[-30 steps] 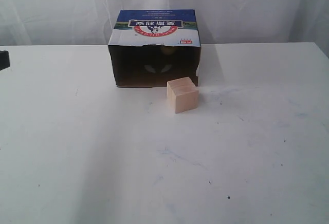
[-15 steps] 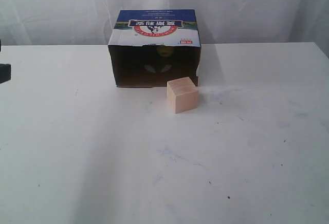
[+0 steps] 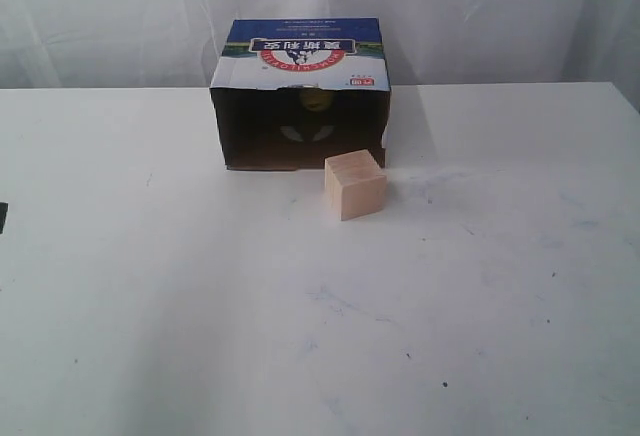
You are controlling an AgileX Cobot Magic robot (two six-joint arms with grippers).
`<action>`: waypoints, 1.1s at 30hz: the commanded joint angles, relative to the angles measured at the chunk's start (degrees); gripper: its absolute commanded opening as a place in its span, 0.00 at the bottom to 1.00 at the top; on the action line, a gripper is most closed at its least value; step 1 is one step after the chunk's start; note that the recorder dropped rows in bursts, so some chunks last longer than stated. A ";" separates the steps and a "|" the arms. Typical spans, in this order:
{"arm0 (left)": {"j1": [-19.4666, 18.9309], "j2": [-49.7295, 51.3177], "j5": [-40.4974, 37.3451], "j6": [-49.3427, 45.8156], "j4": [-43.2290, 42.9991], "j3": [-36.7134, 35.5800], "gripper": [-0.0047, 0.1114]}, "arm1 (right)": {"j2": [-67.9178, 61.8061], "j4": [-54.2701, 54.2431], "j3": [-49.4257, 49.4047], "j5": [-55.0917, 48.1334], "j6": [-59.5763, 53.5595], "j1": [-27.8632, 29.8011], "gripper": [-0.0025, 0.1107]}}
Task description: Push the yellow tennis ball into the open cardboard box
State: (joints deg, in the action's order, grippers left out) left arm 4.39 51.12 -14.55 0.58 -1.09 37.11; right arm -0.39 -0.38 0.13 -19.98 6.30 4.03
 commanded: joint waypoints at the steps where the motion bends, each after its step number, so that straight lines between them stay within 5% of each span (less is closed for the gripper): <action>1: -4.89 -1.21 -2.61 -1.98 -0.84 -0.43 0.04 | 0.39 0.02 -0.13 0.35 0.02 -0.05 0.02; 7: -7.08 -1.84 -14.80 -12.18 3.07 -0.43 0.04 | 0.39 0.02 -0.13 0.35 0.02 -0.05 0.02; 18: -7.08 -15.88 -20.17 -7.90 3.11 -0.43 0.04 | 0.39 0.02 -0.13 0.35 0.02 -0.05 0.02; 22: -7.08 -21.62 -22.00 -1.05 -2.87 -1.58 0.04 | 0.39 0.02 -0.13 0.35 0.02 -0.05 0.02; 26: -7.08 -27.23 -12.66 10.21 -9.08 -9.77 0.04 | 0.39 0.02 -0.13 0.35 0.02 -0.05 0.02; 30: -7.08 -34.46 5.75 18.57 -14.56 -24.26 0.04 | 0.39 0.02 -0.13 0.35 0.02 -0.05 0.02; 33: -7.08 -40.89 6.41 18.82 -14.56 -31.11 0.04 | 0.39 0.02 -0.13 0.35 0.02 -0.05 0.02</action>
State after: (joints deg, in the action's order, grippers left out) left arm -2.55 14.17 -9.99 18.03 -15.00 9.45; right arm -0.39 -0.38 0.13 -19.98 6.40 4.03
